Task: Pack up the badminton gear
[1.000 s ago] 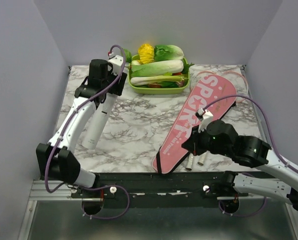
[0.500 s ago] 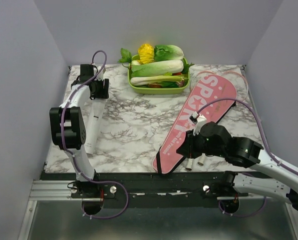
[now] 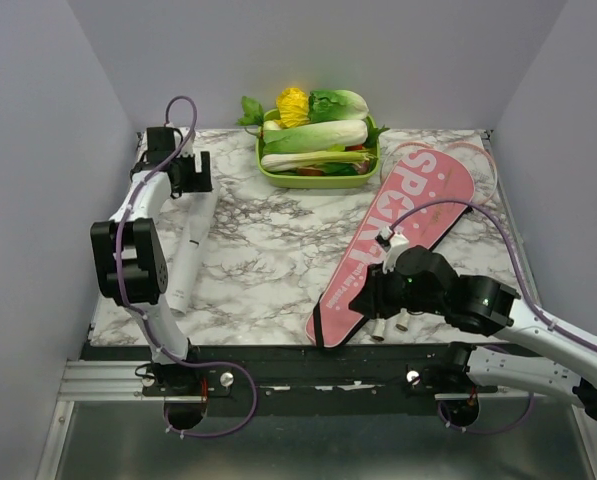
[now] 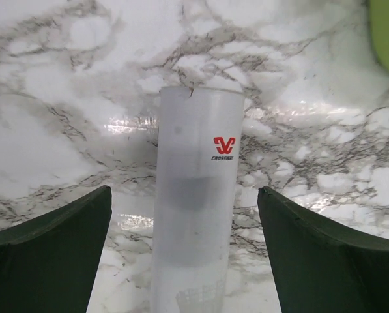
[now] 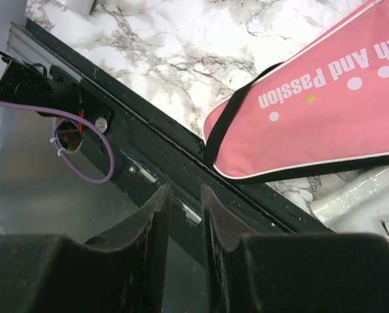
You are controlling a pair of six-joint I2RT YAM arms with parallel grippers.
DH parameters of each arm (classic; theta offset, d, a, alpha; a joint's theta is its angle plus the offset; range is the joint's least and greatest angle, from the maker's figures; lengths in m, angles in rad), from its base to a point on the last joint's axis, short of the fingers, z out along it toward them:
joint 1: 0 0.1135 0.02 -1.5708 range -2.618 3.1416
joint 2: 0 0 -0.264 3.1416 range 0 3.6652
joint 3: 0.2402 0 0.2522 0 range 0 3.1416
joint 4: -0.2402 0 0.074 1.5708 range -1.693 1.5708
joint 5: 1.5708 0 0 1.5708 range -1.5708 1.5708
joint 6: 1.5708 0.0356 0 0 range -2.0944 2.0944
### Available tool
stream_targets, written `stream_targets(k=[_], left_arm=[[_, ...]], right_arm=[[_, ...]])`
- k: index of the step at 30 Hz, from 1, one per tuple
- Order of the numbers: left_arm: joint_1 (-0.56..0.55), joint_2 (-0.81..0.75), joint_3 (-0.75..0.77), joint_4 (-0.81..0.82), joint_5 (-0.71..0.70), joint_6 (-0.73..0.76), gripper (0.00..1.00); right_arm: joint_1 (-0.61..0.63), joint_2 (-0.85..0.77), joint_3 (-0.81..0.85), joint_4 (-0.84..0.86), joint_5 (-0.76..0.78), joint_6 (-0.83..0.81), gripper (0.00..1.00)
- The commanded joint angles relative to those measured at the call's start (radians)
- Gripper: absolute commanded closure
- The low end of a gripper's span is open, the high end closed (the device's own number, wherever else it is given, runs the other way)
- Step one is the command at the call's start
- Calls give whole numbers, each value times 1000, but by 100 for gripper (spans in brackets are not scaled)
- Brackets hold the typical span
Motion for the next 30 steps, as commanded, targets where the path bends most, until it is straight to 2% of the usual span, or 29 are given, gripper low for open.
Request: stream_targets(k=[1,7,10,11,15,17,18,21,26,30], left_arm=[[-20,-206,40,15,45,-47,1],[-187,-376,-29,-61,109,-40,1],[-252,-439,-118,-42,103,-60,4],[-263,-457,-170,-32,108,-66,7],[-304,-424,-248,-51,114,-101,34],[-313,-378,-280,-60,100,-113,37],[-313,-357,-285,-65,95,-115,43],[-313,-283,-291,-97,37,-107,52],[-298,-217,-323,-115,-64,-101,50],[-225,-148,-320,-152,-92,-77,48]], right_arm=[[5,13,-14,37,-22,6,66],[7,36,-18,55,-16,0,66],[7,43,-27,77,-39,1,70],[7,42,-32,87,-39,0,71],[5,46,-38,97,-66,3,76],[5,45,-40,103,-72,9,77],[7,43,-41,103,-75,10,77],[7,33,-47,104,-77,18,78],[7,2,-70,100,-80,33,79],[5,-15,-78,93,-80,43,79]])
